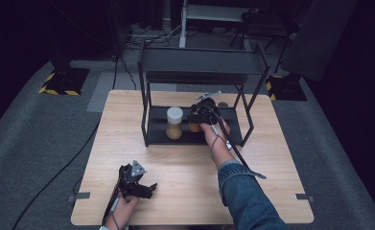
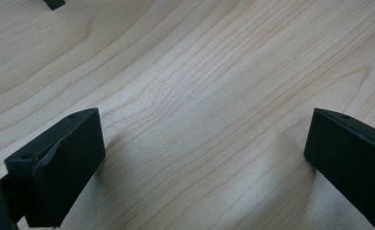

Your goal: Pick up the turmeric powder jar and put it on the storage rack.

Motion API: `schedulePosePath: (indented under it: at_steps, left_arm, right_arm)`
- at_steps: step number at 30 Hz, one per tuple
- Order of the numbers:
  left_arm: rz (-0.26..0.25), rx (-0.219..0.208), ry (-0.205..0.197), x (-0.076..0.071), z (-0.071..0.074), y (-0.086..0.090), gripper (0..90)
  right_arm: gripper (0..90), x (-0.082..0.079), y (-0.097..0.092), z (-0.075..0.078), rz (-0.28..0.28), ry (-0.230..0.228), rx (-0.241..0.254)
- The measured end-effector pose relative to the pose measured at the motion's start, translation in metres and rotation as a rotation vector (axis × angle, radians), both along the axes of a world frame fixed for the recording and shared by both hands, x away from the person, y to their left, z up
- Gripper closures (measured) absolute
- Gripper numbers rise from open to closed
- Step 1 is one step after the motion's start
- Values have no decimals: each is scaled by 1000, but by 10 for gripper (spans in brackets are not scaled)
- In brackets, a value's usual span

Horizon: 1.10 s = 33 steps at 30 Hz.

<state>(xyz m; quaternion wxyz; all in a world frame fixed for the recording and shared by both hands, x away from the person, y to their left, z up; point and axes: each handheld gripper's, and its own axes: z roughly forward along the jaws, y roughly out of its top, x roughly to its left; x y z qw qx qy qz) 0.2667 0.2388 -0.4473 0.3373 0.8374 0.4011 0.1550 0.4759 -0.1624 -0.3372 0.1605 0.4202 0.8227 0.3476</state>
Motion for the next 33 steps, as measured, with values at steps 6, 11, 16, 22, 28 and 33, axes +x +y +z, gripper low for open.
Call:
schedulePosePath:
  at_steps: [6, 11, 16, 22, 28, 33]
  left_arm:
    - [1, -2, 0, 0, 0, 0, 0]
    - [1, -1, 0, 0, 0, 0, 0]
    - [1, -1, 0, 0, 0, 0, 0]
    - [1, -1, 0, 0, 0, 0, 0]
    - [1, -2, 0, 0, 0, 0, 0]
    - [2, -2, 0, 0, 0, 0, 0]
  right_arm:
    - [307, 6, 3, -4, -14, 20, -13]
    - [306, 10, 6, -6, -11, 34, -20]
    - [307, 14, 10, -6, -9, 47, -42]
    - [306, 17, 15, -6, -20, 66, -56]
    - [306, 20, 20, -5, -20, 75, -70]
    - [306, 23, 30, -5, -18, 84, -116]
